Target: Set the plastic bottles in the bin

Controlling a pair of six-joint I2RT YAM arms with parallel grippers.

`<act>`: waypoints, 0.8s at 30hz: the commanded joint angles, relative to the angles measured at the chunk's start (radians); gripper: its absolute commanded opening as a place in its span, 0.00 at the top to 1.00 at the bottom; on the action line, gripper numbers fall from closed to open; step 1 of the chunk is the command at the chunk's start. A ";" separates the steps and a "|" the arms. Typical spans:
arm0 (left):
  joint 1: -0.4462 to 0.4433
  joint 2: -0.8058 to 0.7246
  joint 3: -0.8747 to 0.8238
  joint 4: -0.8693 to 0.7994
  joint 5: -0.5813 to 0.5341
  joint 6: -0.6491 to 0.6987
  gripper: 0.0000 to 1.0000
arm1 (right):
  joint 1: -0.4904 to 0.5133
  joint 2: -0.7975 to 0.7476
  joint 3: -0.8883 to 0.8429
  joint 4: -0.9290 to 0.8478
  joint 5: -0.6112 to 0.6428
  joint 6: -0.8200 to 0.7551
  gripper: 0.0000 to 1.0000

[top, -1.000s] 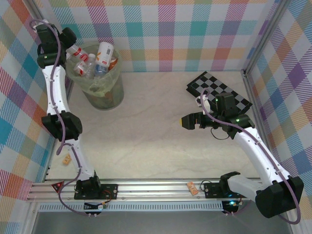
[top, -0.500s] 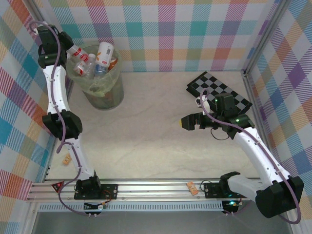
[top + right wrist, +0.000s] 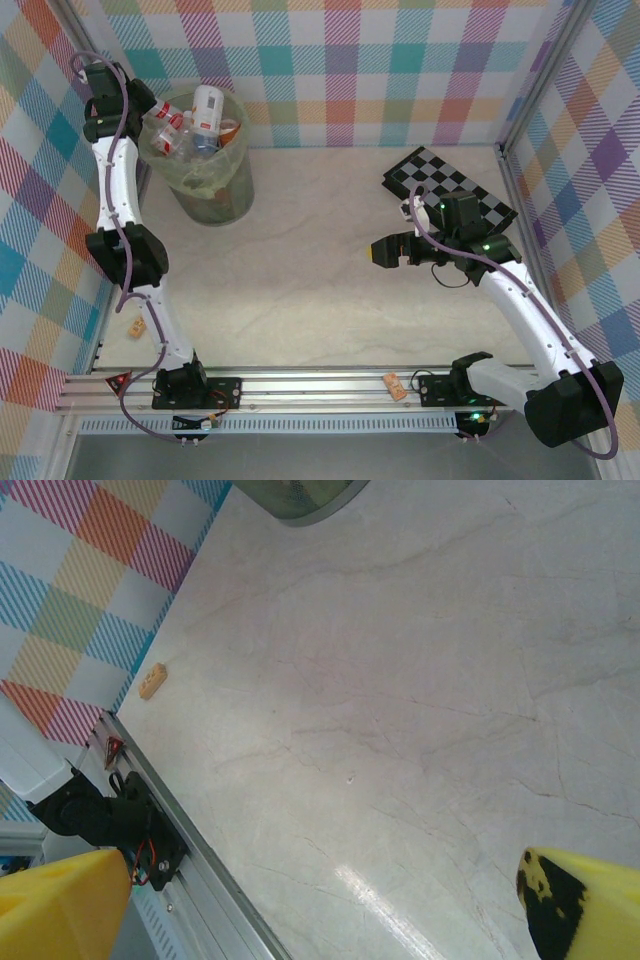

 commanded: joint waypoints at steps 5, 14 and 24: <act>0.012 -0.037 -0.093 -0.056 0.065 0.007 0.69 | 0.014 0.007 0.005 0.014 -0.019 0.000 0.01; 0.013 -0.074 -0.166 -0.031 0.066 0.012 0.63 | 0.015 0.000 0.010 0.010 -0.012 -0.005 0.01; 0.012 -0.108 -0.023 -0.093 0.074 0.045 0.42 | 0.017 0.010 0.007 0.044 0.007 0.015 0.01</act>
